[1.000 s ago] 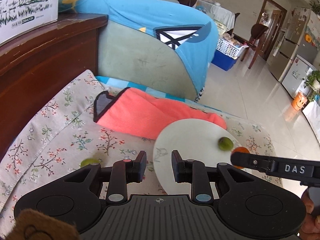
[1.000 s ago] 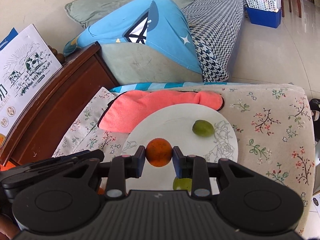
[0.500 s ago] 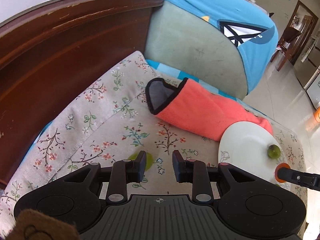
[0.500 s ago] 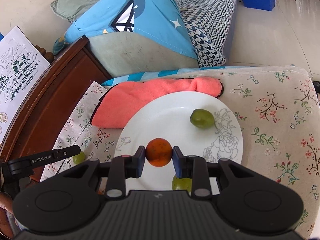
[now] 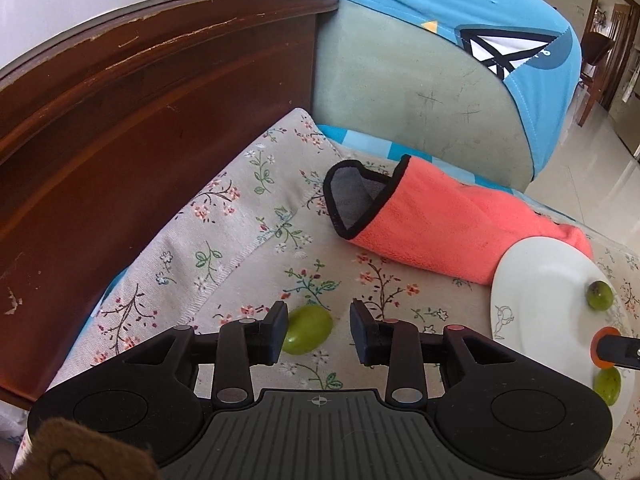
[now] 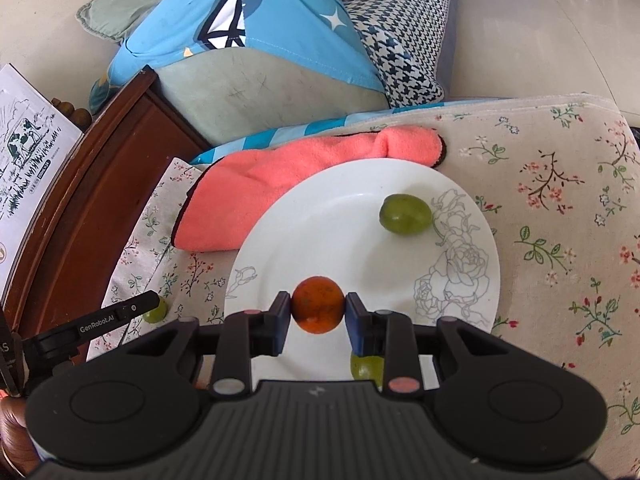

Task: Organize fruits
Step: 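Lower the tangerine onto the plate and open the right tool while the left tool carries the plum, then lower the green plum onto the plate and open the left tool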

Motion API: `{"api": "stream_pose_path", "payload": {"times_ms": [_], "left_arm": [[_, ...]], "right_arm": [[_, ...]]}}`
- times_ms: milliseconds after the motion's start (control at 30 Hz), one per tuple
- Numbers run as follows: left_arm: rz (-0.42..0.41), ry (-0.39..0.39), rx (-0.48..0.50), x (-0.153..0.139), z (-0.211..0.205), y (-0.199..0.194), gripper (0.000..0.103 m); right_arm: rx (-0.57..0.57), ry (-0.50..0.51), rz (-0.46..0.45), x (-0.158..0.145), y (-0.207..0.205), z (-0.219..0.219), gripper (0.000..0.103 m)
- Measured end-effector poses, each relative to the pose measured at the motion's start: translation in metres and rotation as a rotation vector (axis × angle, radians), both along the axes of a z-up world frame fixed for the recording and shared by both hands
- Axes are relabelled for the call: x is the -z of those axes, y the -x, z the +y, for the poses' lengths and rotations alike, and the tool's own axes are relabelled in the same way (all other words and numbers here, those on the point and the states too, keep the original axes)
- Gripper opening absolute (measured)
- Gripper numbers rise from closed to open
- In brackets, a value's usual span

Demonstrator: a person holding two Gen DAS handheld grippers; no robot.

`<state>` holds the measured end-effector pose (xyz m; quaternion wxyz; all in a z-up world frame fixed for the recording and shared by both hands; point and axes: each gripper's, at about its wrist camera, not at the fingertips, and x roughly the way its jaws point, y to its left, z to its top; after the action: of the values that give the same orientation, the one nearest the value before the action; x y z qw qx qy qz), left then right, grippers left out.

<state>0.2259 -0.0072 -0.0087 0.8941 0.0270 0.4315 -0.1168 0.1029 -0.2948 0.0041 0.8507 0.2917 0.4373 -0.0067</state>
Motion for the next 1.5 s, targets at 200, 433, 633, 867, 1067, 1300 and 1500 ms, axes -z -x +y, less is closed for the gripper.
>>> {"api": "stream_pose_path", "payload": {"times_ms": [200,433,633,867,1067,1300,1500], "left_arm": [[0.044,0.004,-0.046,0.008,0.006,-0.011,0.039],[0.066,0.02,-0.077,0.017,0.012,-0.017,0.038],[0.028,0.027,-0.049,0.015,0.009,-0.017,0.039],[0.011,-0.011,-0.036,0.021,0.007,-0.018,0.034],[-0.01,-0.012,-0.016,0.021,0.002,-0.014,0.025],[-0.048,0.044,0.036,-0.002,-0.013,0.002,0.024],[-0.054,0.102,0.164,-0.017,-0.048,0.024,0.025]], "right_arm": [[0.002,-0.012,0.019,0.007,-0.005,0.0,0.03],[0.001,-0.037,0.03,0.011,-0.01,0.002,0.032],[-0.003,-0.05,0.034,0.011,-0.009,0.003,0.032],[-0.007,-0.048,0.032,0.01,-0.009,0.002,0.032],[-0.009,-0.048,0.03,0.01,-0.009,0.003,0.032],[-0.004,-0.048,0.029,0.009,-0.007,0.001,0.032],[0.018,-0.053,0.036,0.01,-0.003,-0.007,0.032]]}}
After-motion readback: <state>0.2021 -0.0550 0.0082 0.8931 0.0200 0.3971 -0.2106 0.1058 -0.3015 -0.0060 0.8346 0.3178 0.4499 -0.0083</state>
